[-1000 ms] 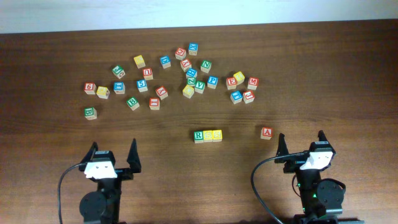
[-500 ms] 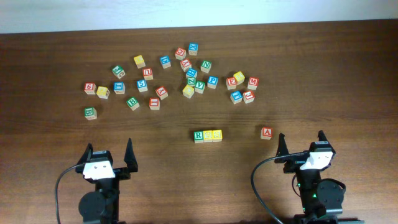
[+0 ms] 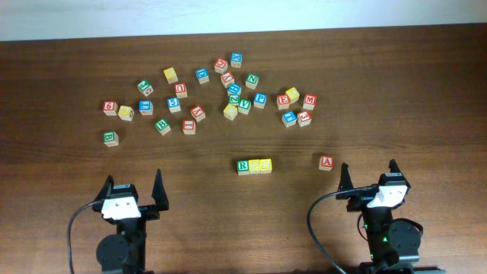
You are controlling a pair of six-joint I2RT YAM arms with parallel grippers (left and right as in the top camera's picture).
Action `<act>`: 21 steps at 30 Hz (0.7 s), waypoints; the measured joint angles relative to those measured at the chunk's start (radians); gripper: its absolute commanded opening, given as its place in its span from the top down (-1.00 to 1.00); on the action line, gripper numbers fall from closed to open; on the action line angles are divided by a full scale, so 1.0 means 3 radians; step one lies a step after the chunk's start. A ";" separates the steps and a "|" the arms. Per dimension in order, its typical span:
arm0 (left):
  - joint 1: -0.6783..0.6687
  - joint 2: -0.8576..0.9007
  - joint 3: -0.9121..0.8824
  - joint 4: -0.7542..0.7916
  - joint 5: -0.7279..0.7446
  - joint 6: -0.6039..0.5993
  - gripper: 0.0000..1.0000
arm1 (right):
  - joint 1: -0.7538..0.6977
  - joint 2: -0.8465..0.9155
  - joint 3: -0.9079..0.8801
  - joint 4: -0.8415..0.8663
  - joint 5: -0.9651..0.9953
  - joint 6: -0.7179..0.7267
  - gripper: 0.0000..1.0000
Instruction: Spell out RSS
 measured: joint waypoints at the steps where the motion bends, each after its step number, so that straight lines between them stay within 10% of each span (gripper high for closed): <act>1: 0.0000 0.0000 0.0000 0.0000 0.0000 0.0000 -0.98 | 0.0000 0.0000 0.0000 0.0000 0.0000 -0.0001 -0.97; 21: 0.0000 0.0000 0.0000 0.0000 0.0000 0.0000 -0.98 | -0.0153 0.0000 0.0000 0.0003 0.0084 -0.0149 -0.97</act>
